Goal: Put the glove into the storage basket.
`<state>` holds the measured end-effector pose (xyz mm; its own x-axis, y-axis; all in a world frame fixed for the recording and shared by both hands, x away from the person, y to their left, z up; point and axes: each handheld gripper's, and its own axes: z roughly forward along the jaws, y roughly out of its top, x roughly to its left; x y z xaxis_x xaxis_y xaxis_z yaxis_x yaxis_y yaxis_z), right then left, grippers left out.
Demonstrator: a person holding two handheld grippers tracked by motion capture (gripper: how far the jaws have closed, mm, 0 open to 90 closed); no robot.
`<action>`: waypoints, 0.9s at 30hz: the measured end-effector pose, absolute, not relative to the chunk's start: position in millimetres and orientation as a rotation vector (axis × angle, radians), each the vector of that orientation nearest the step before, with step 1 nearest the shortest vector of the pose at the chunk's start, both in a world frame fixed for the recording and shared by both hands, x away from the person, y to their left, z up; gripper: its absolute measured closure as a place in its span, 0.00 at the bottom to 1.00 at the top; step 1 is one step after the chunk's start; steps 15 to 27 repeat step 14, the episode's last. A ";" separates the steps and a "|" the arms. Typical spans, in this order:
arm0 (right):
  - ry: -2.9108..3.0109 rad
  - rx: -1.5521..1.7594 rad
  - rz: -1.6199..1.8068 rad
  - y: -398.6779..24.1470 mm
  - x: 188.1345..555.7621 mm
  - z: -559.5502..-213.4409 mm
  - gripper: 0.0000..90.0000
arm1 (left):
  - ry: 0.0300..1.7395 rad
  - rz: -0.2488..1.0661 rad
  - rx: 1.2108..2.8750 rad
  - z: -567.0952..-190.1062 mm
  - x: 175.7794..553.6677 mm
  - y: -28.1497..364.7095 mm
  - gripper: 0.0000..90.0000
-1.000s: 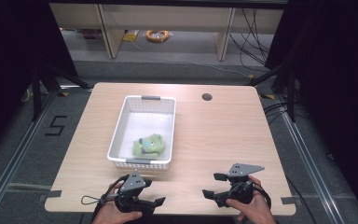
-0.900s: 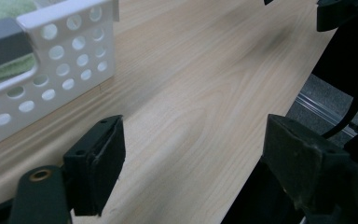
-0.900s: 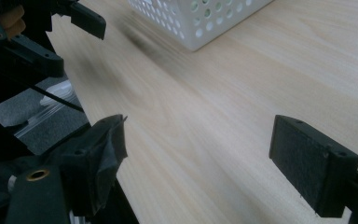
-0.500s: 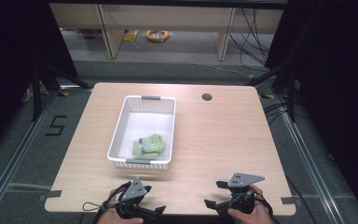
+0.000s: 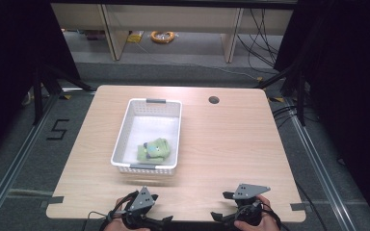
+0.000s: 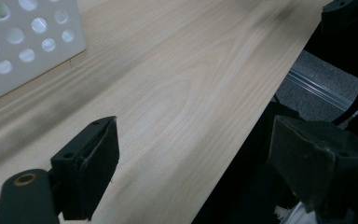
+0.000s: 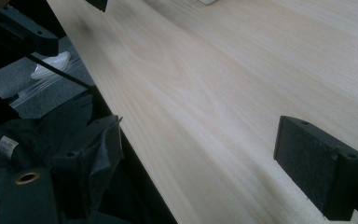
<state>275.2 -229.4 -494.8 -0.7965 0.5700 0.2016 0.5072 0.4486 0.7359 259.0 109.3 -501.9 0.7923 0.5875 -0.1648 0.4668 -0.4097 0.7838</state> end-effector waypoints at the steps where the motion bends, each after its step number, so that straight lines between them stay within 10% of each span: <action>1: 2.623 0.967 1.286 -228.9 275.4 -495.1 0.18 | 0.777 0.170 2.081 -501.8 259.3 109.7 0.17; 27: 2.619 0.967 1.271 -229.3 276.0 -495.3 0.18 | 0.765 0.188 2.102 -501.2 261.3 112.4 0.17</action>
